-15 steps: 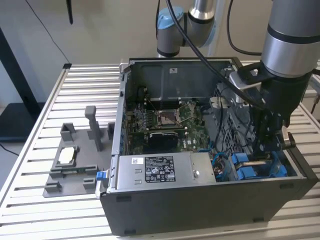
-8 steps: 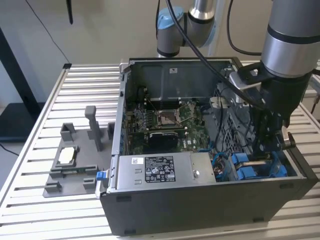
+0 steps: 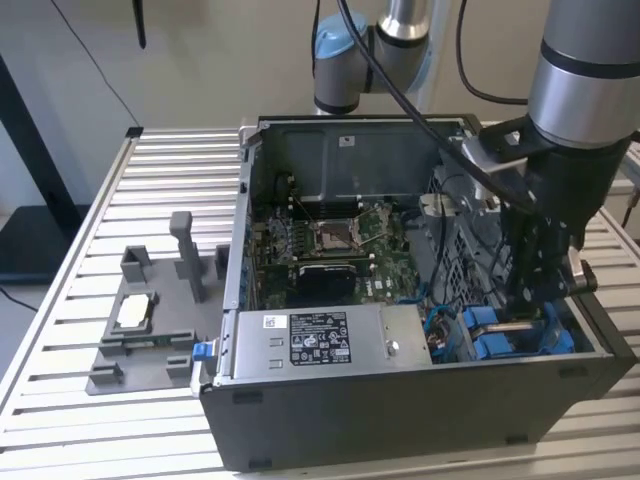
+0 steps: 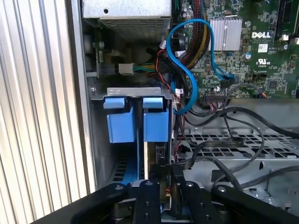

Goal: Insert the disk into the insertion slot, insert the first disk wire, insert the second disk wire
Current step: 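Insert the second disk wire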

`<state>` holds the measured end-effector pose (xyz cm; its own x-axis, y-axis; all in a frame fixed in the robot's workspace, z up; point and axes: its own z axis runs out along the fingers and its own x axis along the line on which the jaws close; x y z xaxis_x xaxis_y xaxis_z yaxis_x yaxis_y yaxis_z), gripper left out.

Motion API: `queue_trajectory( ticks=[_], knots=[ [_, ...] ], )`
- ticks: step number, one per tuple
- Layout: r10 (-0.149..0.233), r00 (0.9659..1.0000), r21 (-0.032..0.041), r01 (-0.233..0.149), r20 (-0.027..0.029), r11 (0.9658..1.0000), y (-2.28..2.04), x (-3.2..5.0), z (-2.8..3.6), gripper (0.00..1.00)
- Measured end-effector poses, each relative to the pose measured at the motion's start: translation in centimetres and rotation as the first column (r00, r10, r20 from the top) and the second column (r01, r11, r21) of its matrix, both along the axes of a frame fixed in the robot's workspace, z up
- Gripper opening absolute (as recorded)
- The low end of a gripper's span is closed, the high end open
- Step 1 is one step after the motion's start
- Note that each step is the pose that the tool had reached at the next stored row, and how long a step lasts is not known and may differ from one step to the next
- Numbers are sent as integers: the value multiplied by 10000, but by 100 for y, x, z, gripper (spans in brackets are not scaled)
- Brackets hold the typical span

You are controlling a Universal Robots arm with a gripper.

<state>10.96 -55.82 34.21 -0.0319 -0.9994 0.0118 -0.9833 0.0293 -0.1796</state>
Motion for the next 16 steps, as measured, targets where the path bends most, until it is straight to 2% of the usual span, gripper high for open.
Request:
queue_trajectory(
  ticks=[3,9,14,16],
  knots=[
    [0,10000,1,0,-10,10000,0,0,43,24],
    [0,10000,6,0,-54,10000,0,1,261,24],
    [0,10000,6,0,-60,10000,0,1,480,24],
    [0,10000,6,0,-60,10000,0,1,517,24]
  ],
)
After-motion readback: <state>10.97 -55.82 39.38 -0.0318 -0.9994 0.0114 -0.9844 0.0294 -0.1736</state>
